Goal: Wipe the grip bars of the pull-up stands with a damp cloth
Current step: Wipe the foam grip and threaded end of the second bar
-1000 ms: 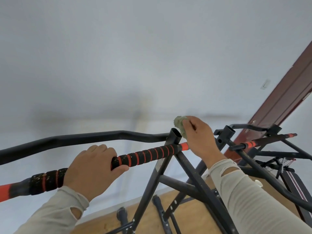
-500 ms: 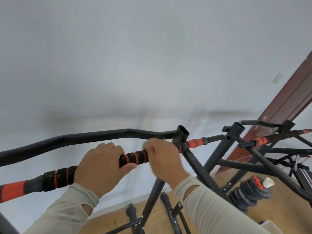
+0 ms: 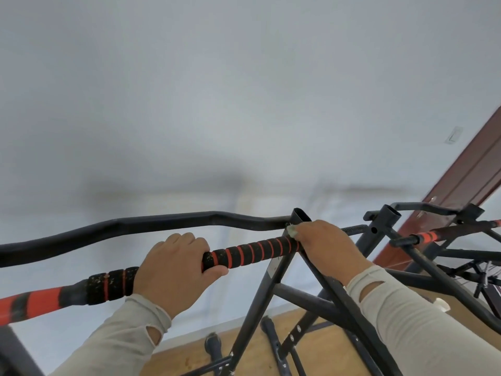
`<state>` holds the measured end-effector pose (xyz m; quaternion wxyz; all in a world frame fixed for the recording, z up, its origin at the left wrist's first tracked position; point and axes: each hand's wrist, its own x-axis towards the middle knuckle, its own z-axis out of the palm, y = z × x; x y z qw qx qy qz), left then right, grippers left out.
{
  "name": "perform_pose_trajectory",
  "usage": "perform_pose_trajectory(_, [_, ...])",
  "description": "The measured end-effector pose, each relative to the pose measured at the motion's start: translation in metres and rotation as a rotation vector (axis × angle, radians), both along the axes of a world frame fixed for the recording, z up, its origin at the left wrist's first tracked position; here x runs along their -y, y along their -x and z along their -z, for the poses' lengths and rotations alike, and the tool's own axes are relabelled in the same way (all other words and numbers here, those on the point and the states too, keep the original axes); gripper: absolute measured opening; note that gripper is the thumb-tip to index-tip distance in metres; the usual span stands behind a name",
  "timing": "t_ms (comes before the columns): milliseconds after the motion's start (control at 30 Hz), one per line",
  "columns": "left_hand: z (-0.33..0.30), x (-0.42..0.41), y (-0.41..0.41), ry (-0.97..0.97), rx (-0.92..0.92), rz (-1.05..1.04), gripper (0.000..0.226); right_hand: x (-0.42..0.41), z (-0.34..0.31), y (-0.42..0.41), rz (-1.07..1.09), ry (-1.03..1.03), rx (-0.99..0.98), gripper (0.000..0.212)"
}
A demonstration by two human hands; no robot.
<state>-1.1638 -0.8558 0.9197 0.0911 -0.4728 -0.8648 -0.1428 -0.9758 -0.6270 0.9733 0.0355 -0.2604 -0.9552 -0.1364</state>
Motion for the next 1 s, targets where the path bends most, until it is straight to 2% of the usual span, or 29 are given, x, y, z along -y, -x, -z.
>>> perform_pose_trajectory(33, [0.001,0.0,0.001,-0.003,-0.004,0.001,0.055,0.006,0.001,0.001,0.03,0.024,-0.046,0.014])
perform_pose_trajectory(133, [0.0,-0.001,0.002,0.01,-0.013,0.0,0.054,0.03,0.016,0.019,0.06,0.08,-0.223,0.019])
perform_pose_trajectory(267, [-0.001,0.0,0.001,0.01,-0.025,0.007,0.052,0.07,0.032,0.047,-0.081,0.196,-0.308,0.012])
perform_pose_trajectory(333, [0.0,0.001,0.001,0.007,-0.039,0.001,0.054,0.076,0.028,0.049,-0.175,0.197,-0.273,0.013])
perform_pose_trajectory(400, [0.0,0.001,0.002,0.007,-0.032,0.0,0.054,0.057,0.021,0.043,-0.224,0.091,-0.115,0.016])
perform_pose_trajectory(500, [-0.001,0.002,0.0,0.008,-0.021,-0.001,0.055,0.014,0.004,0.025,-0.123,-0.003,0.045,0.028])
perform_pose_trajectory(633, [-0.002,0.002,-0.002,0.021,-0.02,0.0,0.057,-0.007,0.003,0.015,-0.027,-0.034,0.058,0.018])
perform_pose_trajectory(733, [-0.003,0.001,-0.001,0.039,-0.018,0.005,0.057,0.012,0.013,0.023,0.03,-0.028,-0.053,0.016])
perform_pose_trajectory(833, [-0.001,-0.001,0.0,0.029,-0.02,0.008,0.054,0.042,0.025,0.041,0.073,0.08,-0.193,0.016])
perform_pose_trajectory(933, [0.003,-0.002,0.003,-0.033,-0.049,0.015,0.056,0.088,0.042,0.068,-0.064,0.168,-0.319,0.01])
perform_pose_trajectory(1000, [0.007,-0.003,0.006,-0.037,-0.078,0.023,0.062,0.112,0.047,0.074,-0.177,0.271,-0.38,0.02])
